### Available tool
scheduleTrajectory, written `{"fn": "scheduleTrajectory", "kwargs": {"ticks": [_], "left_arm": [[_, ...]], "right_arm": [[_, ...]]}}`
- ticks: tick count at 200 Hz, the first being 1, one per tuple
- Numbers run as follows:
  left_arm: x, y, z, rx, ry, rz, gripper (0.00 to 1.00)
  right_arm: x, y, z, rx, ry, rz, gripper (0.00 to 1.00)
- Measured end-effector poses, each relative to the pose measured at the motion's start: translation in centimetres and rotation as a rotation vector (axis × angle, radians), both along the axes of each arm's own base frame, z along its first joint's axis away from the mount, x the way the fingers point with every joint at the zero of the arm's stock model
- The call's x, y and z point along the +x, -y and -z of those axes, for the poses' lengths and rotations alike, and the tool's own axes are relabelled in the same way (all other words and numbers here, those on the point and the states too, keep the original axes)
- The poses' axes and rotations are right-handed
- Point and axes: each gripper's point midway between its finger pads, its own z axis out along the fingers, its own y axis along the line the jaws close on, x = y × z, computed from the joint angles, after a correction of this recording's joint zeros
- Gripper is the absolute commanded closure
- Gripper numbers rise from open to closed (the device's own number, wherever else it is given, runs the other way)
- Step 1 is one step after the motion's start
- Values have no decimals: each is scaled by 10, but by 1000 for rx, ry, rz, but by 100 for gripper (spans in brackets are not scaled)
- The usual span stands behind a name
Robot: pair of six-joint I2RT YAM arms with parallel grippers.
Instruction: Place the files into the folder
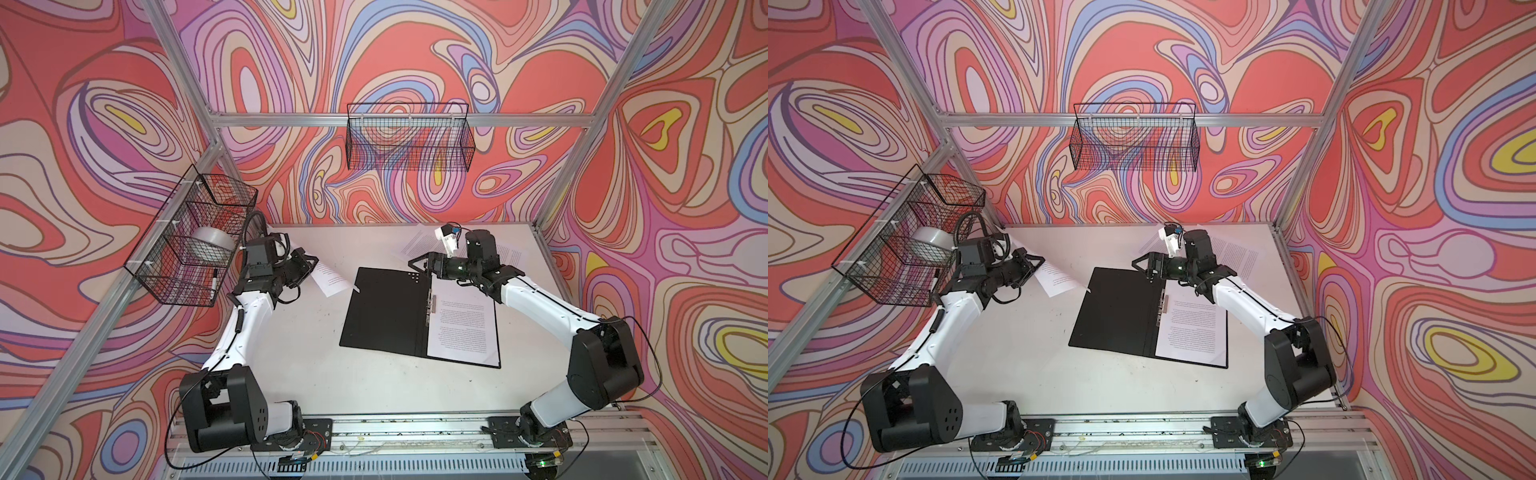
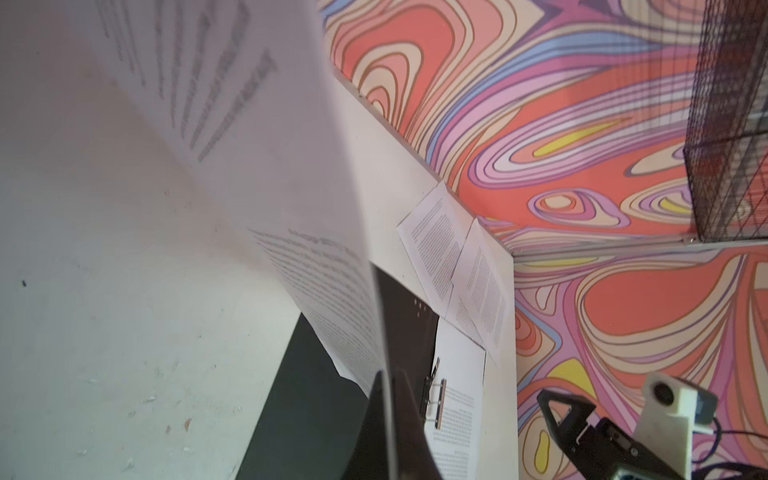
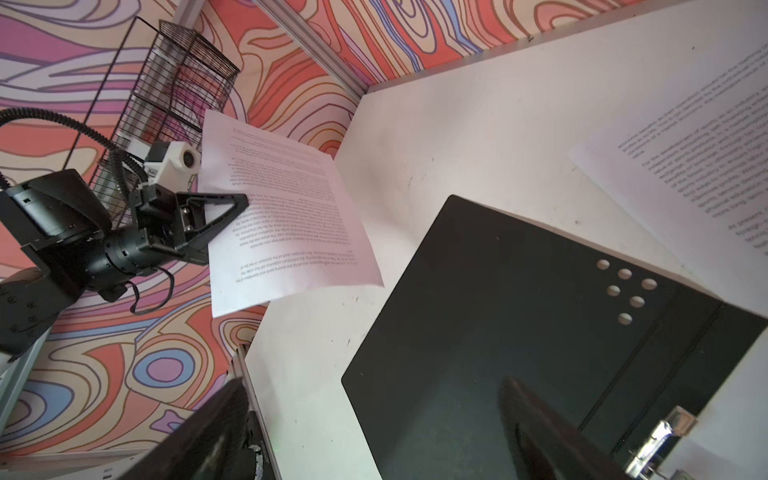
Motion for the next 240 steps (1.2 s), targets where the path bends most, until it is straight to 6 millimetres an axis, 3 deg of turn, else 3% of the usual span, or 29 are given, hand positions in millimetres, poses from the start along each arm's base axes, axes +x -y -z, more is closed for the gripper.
{"fn": "scheduleTrajectory", "kwargs": {"ticks": [75, 135, 178, 205, 220, 240], "left_arm": [[-48, 65, -25, 94, -22, 209, 100], [-77, 158, -33, 160, -22, 455, 100], [-99, 245, -17, 197, -59, 644, 100], [-118, 299, -18, 206, -47, 759, 100], [-126, 312, -19, 196, -41, 785, 100], [-121, 309, -16, 199, -47, 754, 100]], "right_arm": [[-1, 4, 8, 29, -3, 37, 2], [-1, 16, 8, -5, 13, 74, 2], [5, 55, 32, -14, -61, 170, 2], [12, 85, 36, -3, -93, 255, 3], [14, 102, 37, -1, -102, 302, 2], [11, 112, 37, -10, -110, 333, 4]]}}
